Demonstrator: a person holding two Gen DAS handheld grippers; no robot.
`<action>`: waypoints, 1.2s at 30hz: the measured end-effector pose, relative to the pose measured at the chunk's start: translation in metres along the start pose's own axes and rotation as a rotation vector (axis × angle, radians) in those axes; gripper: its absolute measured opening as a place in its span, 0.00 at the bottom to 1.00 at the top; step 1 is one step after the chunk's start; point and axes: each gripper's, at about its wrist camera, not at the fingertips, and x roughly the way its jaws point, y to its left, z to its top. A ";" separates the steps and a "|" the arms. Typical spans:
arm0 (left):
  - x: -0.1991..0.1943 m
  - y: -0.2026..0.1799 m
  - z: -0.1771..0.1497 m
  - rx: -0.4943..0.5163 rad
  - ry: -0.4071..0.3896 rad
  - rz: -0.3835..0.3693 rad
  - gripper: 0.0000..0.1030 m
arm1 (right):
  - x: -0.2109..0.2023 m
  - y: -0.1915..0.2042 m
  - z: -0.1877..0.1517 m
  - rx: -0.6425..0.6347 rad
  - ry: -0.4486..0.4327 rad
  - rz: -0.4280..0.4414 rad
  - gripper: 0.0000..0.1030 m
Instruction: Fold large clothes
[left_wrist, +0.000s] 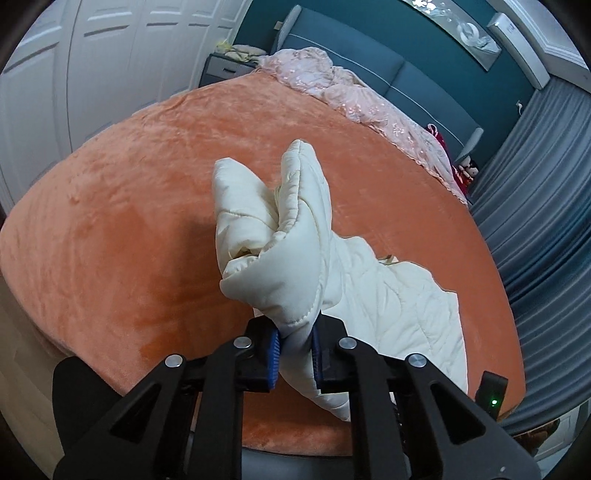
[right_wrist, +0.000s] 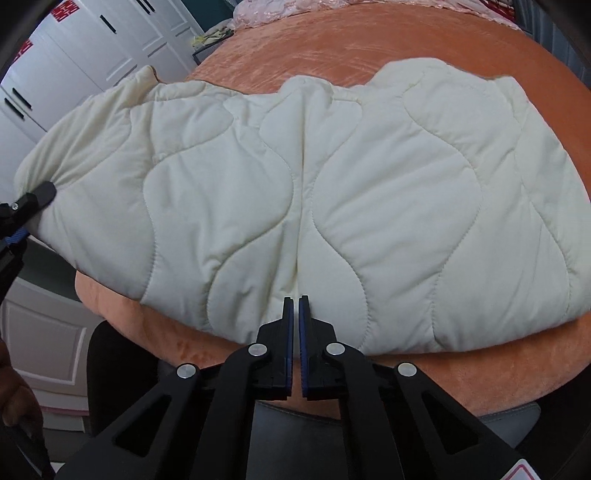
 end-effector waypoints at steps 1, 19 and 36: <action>-0.003 -0.008 0.000 0.018 -0.008 -0.006 0.12 | 0.004 -0.005 -0.002 0.012 0.011 0.000 0.00; 0.046 -0.179 -0.044 0.388 0.137 -0.190 0.11 | -0.089 -0.078 -0.018 0.052 -0.133 -0.095 0.00; 0.048 -0.174 -0.095 0.389 0.256 -0.268 0.64 | -0.169 -0.122 0.013 0.148 -0.317 -0.056 0.43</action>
